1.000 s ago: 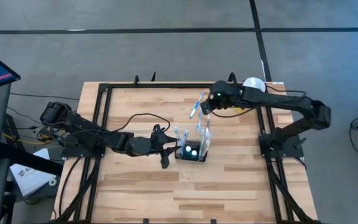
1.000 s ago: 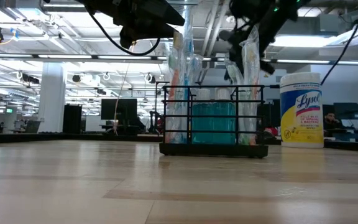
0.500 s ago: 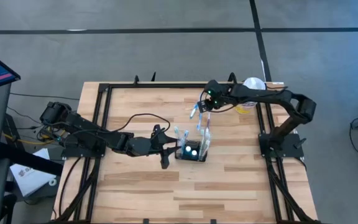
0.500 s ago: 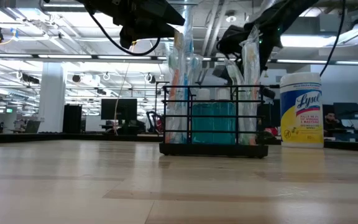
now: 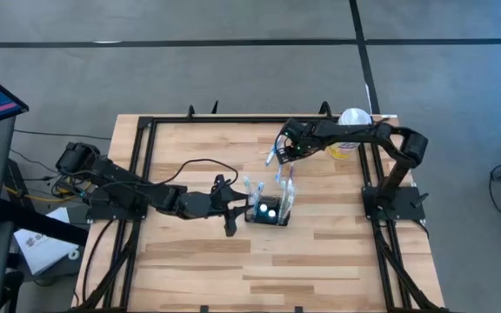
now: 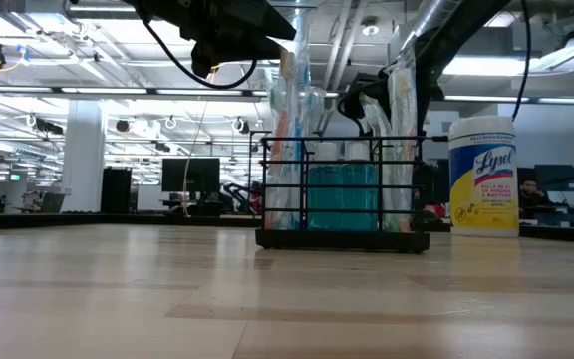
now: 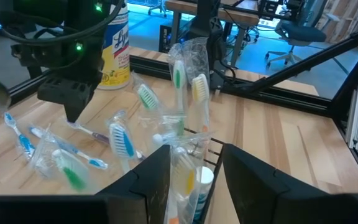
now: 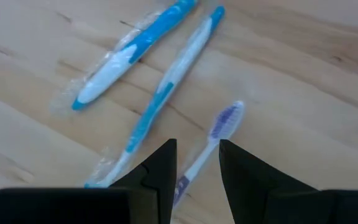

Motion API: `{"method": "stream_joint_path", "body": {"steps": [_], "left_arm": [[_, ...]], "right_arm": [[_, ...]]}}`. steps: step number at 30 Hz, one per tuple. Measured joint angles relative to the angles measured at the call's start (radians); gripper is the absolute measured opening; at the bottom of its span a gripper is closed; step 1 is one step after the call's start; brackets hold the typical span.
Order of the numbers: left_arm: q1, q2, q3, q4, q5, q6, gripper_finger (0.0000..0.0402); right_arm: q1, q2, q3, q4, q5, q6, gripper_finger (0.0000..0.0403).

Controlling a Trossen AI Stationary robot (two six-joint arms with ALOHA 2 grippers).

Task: Pick & Place toothbrushing station
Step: Put the violet toothbrush into the wire organizer

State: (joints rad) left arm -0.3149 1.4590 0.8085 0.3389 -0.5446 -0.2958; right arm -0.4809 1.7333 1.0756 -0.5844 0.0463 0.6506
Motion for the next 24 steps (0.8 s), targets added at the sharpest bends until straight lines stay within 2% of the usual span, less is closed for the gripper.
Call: {"method": "stream_joint_path", "body": {"steps": [11,15,24], "left_arm": [[0.0,0.0,-0.001,-0.001,0.0,0.0,0.014],[0.0,0.0,-0.001,-0.001,0.0,0.0,0.014],[0.0,0.0,-0.001,-0.002,0.0,0.0,0.014]], "right_arm": [[-0.007,0.001,-0.062,0.014,-0.001,0.013,0.0111],[-0.006,0.001,-0.098,0.11,-0.042,0.019,0.0115],[-0.007,0.001,-0.104,0.124,-0.05,0.023,0.0161]]}}
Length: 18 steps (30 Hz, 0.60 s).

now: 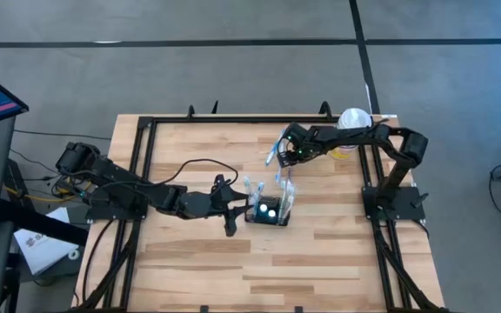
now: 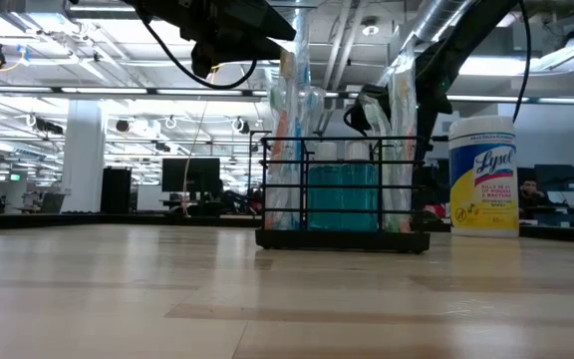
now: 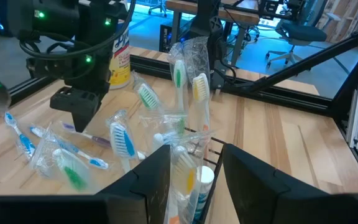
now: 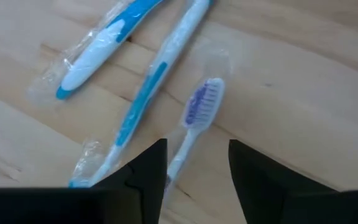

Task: Pick & Place toothbrushing station
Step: Put the violet toothbrush into the wire organizer

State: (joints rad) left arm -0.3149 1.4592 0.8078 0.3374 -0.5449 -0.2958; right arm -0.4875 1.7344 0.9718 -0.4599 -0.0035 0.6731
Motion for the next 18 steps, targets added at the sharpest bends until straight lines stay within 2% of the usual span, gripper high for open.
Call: {"method": "stream_joint_path", "body": {"steps": [5,10,13,18], "left_arm": [[0.0,0.0,0.0,0.0,0.0,0.0,0.014],[0.0,0.0,0.0,0.0,0.0,0.0,0.014],[0.0,0.0,-0.002,0.001,0.0,0.0,0.014],[0.0,0.0,-0.004,0.0,0.0,0.001,0.014]], "right_arm": [[0.01,0.027,0.001,0.034,0.001,-0.001,0.0188],[0.018,0.077,0.004,0.054,0.011,-0.02,0.0187],[0.022,0.09,0.006,0.049,0.015,-0.04,0.0164],[0.02,0.081,0.003,0.054,0.034,-0.048,0.0093]]}}
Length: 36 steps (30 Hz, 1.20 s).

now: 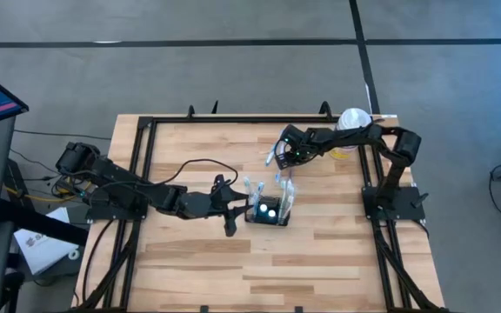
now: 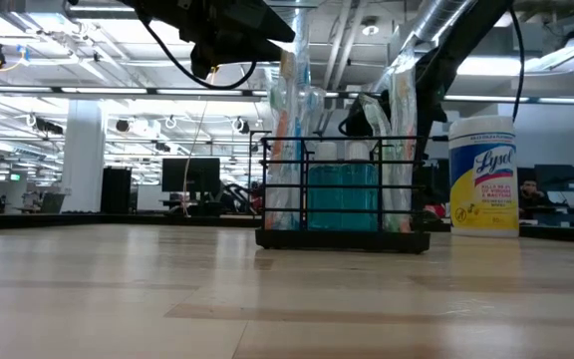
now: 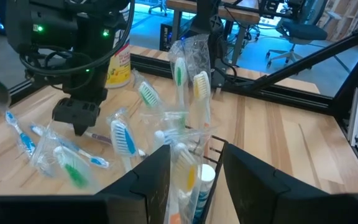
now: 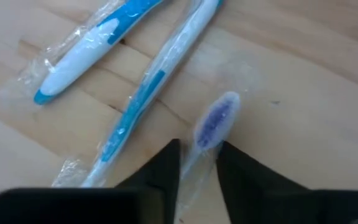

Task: Pick & Place toothbrushing station
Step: Put the violet toothbrush into the wire organizer

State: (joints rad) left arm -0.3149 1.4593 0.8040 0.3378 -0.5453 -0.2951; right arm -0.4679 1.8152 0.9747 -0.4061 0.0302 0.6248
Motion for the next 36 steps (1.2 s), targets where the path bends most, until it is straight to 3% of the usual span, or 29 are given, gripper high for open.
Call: {"method": "stream_joint_path", "body": {"steps": [4,6,17,36], "left_arm": [[0.0,0.0,0.0,0.0,0.0,0.0,0.014],[0.0,0.0,0.0,-0.001,0.0,0.001,0.014],[0.0,0.0,0.0,-0.006,0.0,0.001,0.014],[0.0,0.0,0.0,-0.009,0.0,0.0,0.014]], "right_arm": [[0.0,-0.016,-0.002,-0.003,0.006,-0.007,0.0022],[-0.001,-0.016,-0.002,-0.001,0.003,-0.018,0.001],[-0.006,-0.037,-0.005,-0.012,-0.048,-0.109,0.0003],[0.017,-0.293,-0.003,-0.025,-0.032,-0.175,0.0]]}}
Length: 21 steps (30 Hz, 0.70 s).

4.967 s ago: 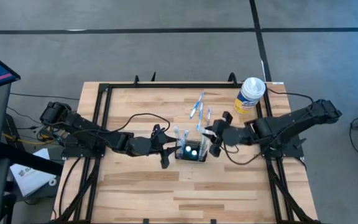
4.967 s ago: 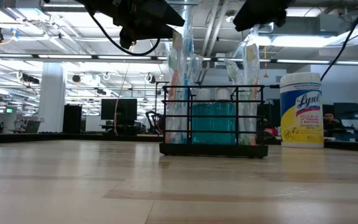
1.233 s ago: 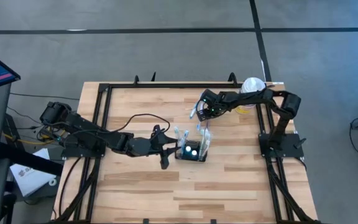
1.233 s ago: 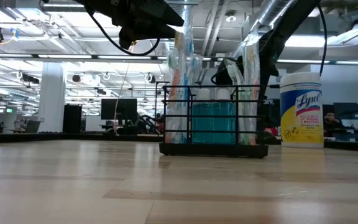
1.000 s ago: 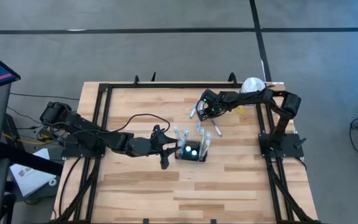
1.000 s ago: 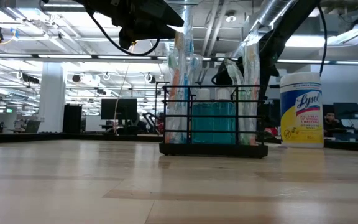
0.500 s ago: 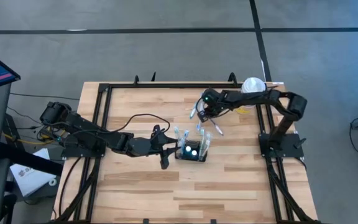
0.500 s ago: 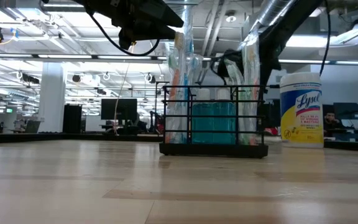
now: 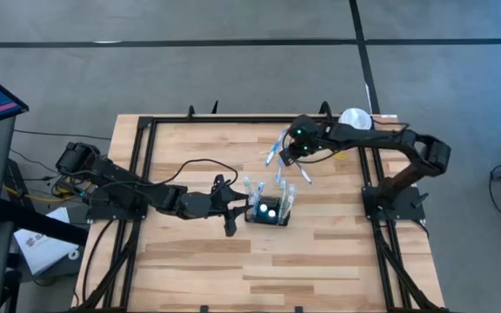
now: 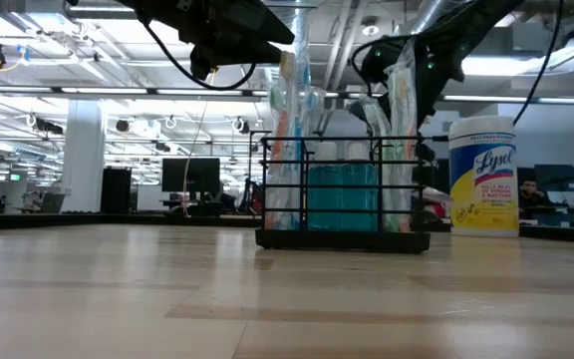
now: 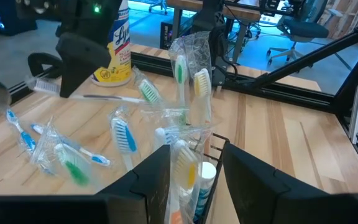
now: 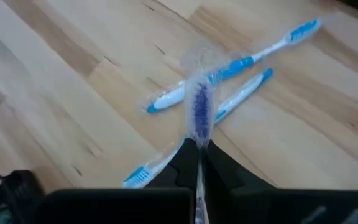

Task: Pick & Place toothbrushing station
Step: Put the violet toothbrush into the wire organizer

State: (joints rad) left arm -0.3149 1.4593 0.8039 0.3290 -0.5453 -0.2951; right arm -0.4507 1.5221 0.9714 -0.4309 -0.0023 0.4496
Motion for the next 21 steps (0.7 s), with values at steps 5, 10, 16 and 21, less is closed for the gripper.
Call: {"method": "stream_joint_path", "body": {"steps": [5,10,16,21], "left_arm": [[0.0,0.0,0.0,0.0,0.0,0.0,0.014],[0.0,0.0,0.0,-0.001,0.0,0.0,0.014],[0.0,0.0,0.0,-0.007,0.0,0.0,0.014],[0.0,0.0,-0.012,-0.004,0.0,-0.001,0.014]], "right_arm": [[0.01,-0.042,0.0,-0.003,0.001,-0.016,0.0],[0.019,-0.077,0.0,-0.003,0.001,-0.023,0.0],[0.047,-0.133,-0.003,0.004,0.002,-0.058,0.0],[0.058,-0.221,-0.095,0.115,-0.009,-0.038,0.0]]}}
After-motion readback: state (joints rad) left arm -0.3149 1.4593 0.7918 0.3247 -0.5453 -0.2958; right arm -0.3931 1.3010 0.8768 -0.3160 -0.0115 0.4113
